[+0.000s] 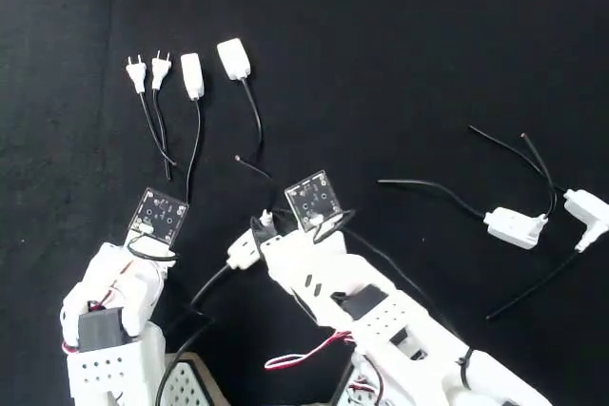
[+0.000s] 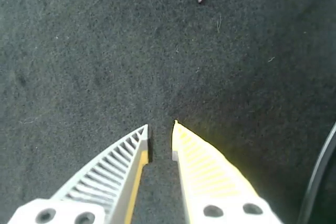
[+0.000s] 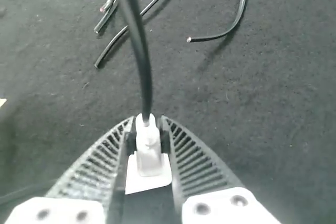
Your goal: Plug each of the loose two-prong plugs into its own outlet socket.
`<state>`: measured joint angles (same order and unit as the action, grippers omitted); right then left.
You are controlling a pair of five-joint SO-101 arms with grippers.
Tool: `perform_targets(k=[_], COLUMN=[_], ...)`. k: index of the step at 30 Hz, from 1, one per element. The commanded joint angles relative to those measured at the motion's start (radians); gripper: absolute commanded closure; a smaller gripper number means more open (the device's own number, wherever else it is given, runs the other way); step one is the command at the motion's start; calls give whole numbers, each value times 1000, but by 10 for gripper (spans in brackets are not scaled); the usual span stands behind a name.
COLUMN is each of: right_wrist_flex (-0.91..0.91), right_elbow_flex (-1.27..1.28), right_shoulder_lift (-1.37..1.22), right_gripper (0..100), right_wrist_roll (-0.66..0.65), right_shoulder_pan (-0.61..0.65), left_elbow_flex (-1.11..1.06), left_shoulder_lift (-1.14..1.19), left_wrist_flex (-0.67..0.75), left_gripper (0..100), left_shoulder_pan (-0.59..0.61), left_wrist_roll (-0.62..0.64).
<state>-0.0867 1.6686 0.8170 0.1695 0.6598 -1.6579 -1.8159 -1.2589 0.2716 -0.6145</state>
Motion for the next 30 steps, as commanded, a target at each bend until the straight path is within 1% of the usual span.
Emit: perform_targets(k=[1,8,13,19,30], right_wrist_flex=[18,21,92,126,130], right_elbow_flex=[2,-2,-30,-50,-70], right_shoulder_lift=[2,2,2,2,4], right_gripper=[982,981,904,928,927], right_wrist_roll=[9,9,9,11,8], right_shoulder_pan=[21,21,18,20,14], left_elbow_flex=[2,2,2,2,2], left_shoulder_lift=[-2,-2,-2,-2,-2], left_wrist_flex=[-11,-11,-11,-11,-11], left_gripper=[913,913,913,913,913], left_shoulder_pan=[1,1,1,1,1], left_wrist_roll=[-6,-6,-6,-6,-6])
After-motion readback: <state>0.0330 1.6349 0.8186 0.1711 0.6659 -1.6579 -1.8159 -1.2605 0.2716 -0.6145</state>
